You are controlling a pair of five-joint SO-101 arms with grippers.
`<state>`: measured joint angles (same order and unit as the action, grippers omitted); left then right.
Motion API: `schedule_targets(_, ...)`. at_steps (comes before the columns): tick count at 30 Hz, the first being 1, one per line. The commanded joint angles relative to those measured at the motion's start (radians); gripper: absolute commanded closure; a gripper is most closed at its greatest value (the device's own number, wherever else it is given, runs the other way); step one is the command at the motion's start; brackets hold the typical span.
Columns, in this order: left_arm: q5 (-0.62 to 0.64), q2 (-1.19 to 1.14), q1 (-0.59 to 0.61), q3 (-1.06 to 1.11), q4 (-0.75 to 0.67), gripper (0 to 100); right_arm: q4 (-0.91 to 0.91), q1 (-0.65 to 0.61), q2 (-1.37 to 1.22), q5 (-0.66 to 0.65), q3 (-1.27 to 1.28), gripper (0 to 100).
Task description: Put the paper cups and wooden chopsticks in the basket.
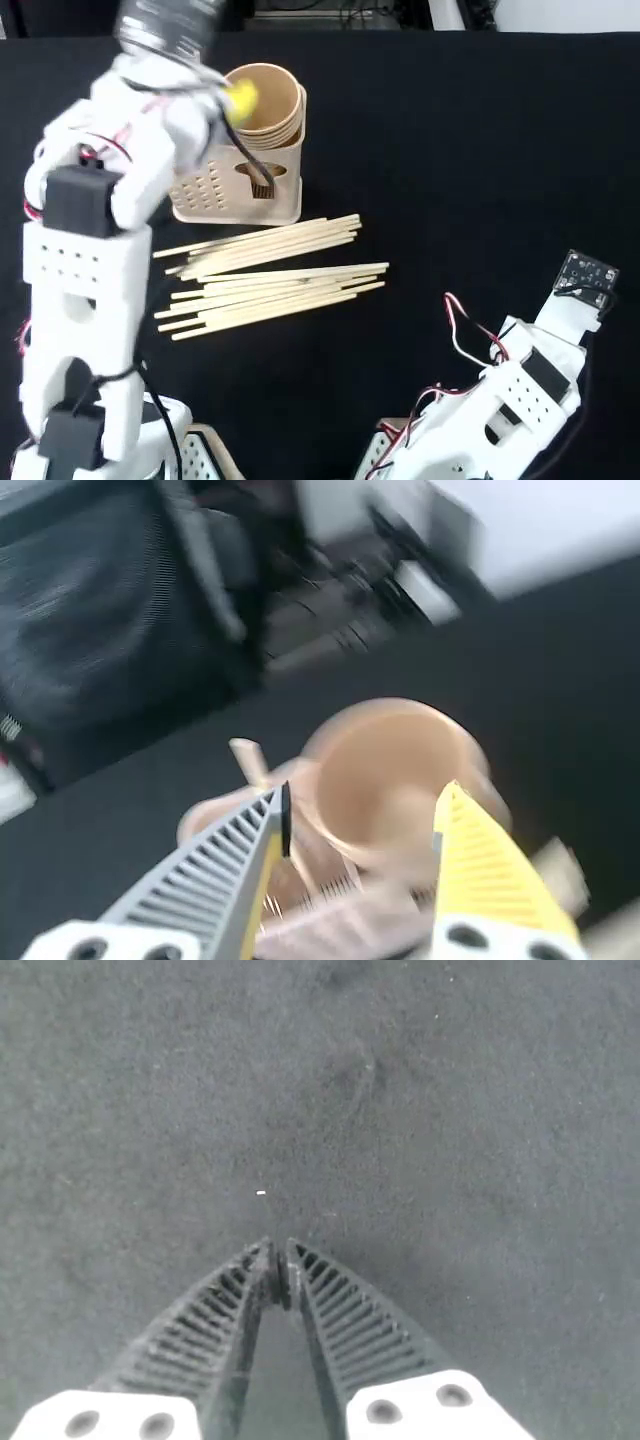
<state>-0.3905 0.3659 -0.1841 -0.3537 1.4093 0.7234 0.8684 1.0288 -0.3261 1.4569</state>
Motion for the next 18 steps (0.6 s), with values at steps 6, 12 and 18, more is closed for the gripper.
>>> schedule_targets(6,-0.118,-0.216,-0.148,-0.027,0.333,79,-0.057,0.078,0.018,0.005,-0.007,98.3)
schedule_targets(12,-0.176,-0.267,-0.257,0.206,0.161,79,-0.057,0.078,0.018,0.005,-0.008,98.3)
schedule_targets(18,-0.181,-0.236,-0.340,0.532,-0.083,75,0.003,0.081,0.018,0.038,-0.045,98.3)
